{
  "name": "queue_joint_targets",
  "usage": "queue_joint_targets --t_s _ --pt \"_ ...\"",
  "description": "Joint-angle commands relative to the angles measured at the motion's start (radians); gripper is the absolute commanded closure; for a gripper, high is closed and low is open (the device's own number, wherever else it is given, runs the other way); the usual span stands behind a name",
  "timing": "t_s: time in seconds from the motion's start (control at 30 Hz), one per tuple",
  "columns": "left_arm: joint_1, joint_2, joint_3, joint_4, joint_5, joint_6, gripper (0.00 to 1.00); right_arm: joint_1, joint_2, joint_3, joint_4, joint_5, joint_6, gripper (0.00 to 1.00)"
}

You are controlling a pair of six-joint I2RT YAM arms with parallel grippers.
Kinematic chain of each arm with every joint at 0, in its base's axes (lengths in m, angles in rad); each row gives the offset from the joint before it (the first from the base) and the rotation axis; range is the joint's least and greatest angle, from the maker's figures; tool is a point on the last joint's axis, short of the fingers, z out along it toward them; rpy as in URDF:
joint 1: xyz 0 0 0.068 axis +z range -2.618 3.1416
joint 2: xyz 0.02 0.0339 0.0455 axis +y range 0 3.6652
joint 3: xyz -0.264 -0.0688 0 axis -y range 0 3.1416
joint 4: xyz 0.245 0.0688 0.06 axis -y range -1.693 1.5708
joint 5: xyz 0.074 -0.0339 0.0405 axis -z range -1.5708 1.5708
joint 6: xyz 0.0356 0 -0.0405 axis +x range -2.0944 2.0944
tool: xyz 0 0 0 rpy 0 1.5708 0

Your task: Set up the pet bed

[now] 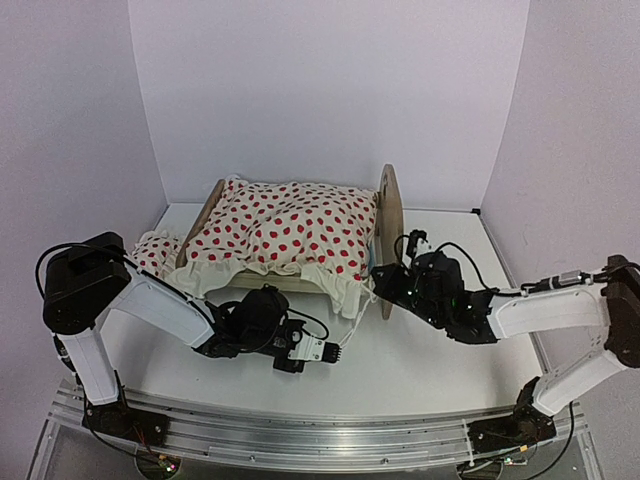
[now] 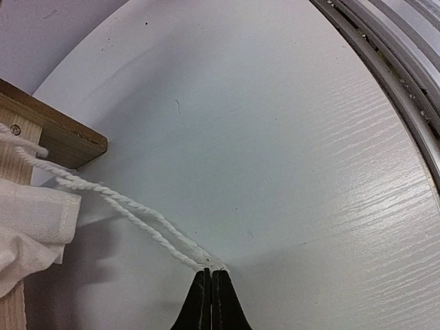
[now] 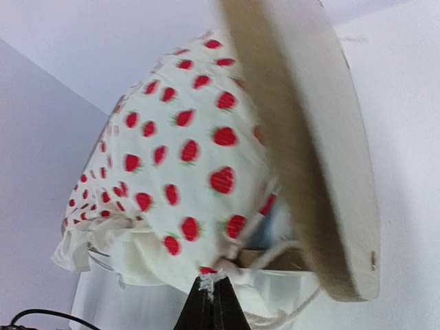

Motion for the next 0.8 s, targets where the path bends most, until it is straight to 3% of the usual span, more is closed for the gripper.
queue_joint_targets --t_s 0.0,0.27,0.47,0.63,0.77 --pt "0.004 0.007 0.039 0.035 0.007 0.007 1.0 0.014 -0.103 0.161 -0.27 -0.001 -0.294 1.0" --pt "0.003 0.024 0.059 0.022 0.05 0.031 1.0 -0.036 -0.088 0.352 -0.346 0.05 -0.625 1.0" --pt "-0.033 0.059 0.021 -0.061 0.128 0.254 1.0 -0.115 -0.037 0.433 -0.342 0.005 -0.696 1.0" --pt "-0.041 0.106 0.046 -0.127 0.135 0.253 1.0 -0.115 -0.012 0.489 -0.339 -0.126 -0.735 1.0" --pt "-0.06 0.13 0.032 -0.179 0.14 0.365 1.0 -0.116 -0.024 0.474 -0.34 -0.122 -0.746 1.0"
